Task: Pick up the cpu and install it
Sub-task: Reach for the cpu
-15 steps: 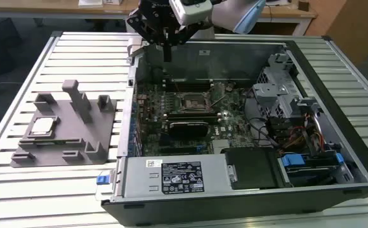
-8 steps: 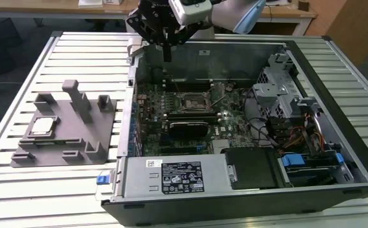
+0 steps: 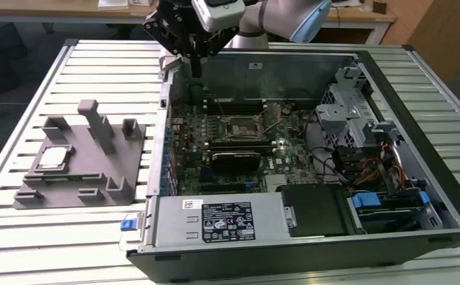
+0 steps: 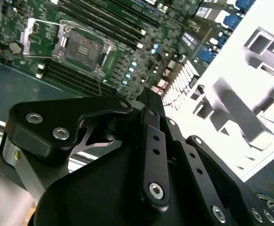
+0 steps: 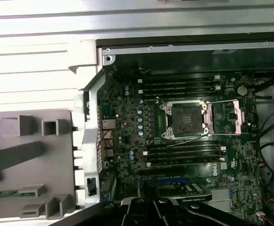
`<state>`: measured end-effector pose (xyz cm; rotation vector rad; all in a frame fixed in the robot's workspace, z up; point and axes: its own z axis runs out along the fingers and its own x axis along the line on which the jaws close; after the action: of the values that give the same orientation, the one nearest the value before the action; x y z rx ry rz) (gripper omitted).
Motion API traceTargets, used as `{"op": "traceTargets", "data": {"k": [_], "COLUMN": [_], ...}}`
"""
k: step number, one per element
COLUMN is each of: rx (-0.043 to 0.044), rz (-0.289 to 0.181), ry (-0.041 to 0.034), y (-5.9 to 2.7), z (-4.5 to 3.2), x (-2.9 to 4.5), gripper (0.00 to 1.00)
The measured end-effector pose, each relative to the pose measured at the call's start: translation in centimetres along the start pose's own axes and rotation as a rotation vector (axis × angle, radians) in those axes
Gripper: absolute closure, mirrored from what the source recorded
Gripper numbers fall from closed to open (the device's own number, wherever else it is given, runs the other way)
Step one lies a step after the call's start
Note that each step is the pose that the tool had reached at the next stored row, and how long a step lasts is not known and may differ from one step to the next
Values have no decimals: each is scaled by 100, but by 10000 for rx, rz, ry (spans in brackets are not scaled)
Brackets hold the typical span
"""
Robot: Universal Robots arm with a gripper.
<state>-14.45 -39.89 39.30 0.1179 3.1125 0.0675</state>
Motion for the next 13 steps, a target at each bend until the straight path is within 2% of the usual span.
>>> {"op": "traceTargets", "data": {"k": [13], "rx": [-1], "rz": [2], "ry": [0], "y": [-32], "z": [2], "x": [423], "gripper": [89]}}
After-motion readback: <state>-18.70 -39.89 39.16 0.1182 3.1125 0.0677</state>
